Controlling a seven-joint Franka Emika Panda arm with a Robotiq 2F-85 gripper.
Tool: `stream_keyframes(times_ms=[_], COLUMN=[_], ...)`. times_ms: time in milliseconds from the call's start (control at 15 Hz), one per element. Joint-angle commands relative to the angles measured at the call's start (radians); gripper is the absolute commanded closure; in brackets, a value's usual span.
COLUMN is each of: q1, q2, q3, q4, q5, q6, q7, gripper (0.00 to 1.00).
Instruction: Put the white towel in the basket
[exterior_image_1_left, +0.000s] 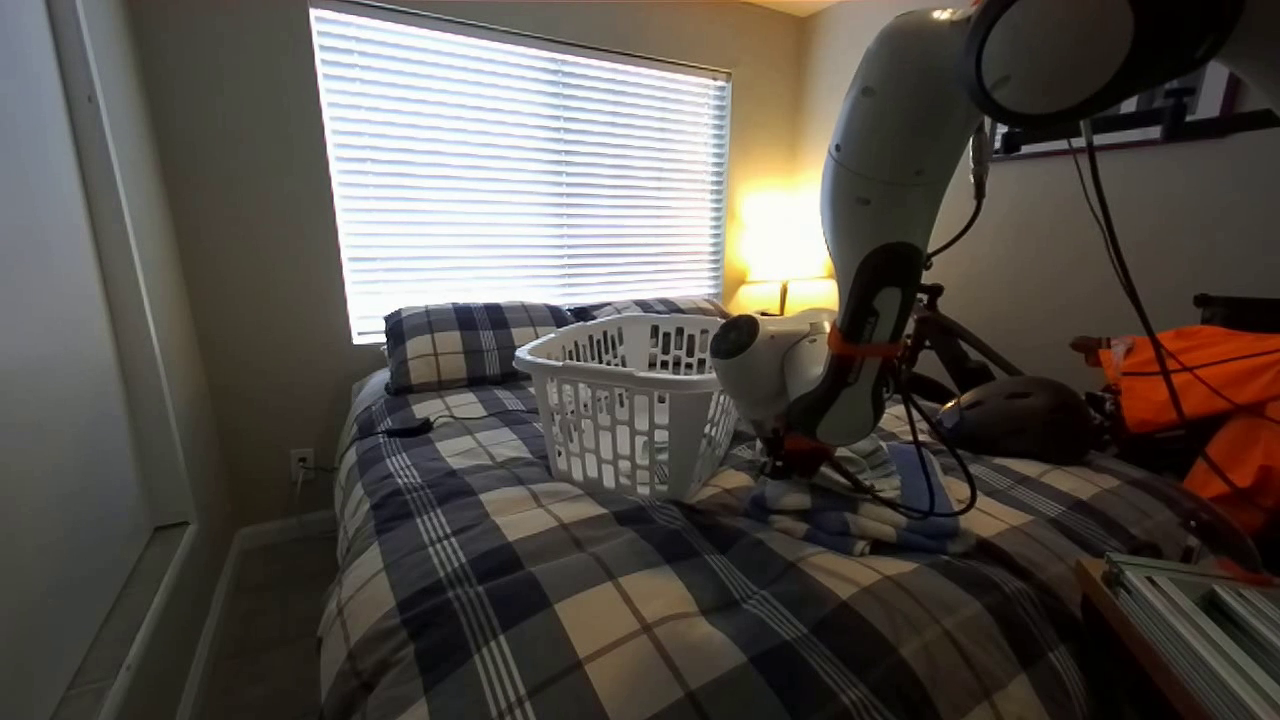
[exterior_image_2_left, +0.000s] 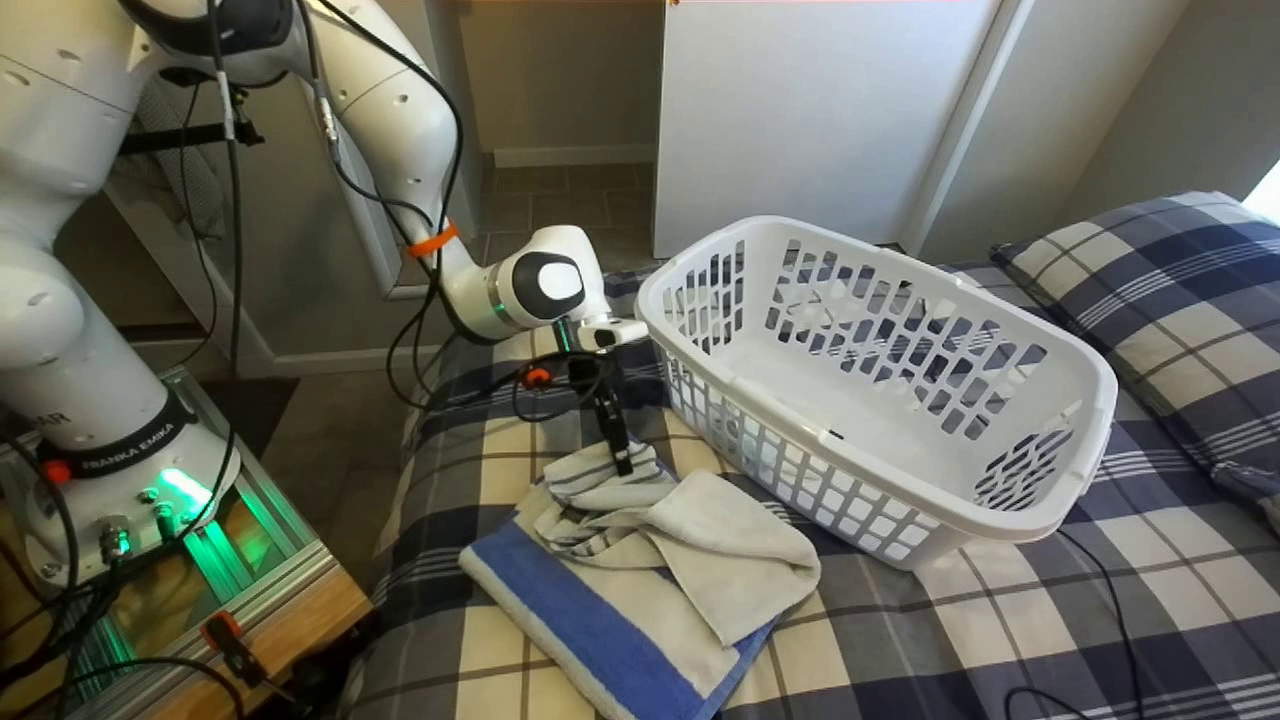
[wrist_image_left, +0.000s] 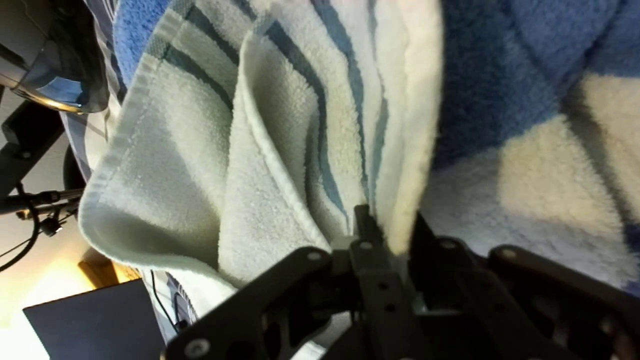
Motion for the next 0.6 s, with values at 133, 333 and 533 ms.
stream_keyframes(times_ms=[133, 333, 533], q1=[0.109, 0.223, 0.396], q2=[-0.088, -0.139, -0.154], q3=[-0.101, -0.235, -0.449], q4=[-0.113, -0.189, -0.254], q5=[-0.038, -0.106, -0.220], q6=[0.008, 0.086, 0.217], q7=[0.024, 0.108, 0.268], gripper=[0.98, 0.98, 0.98])
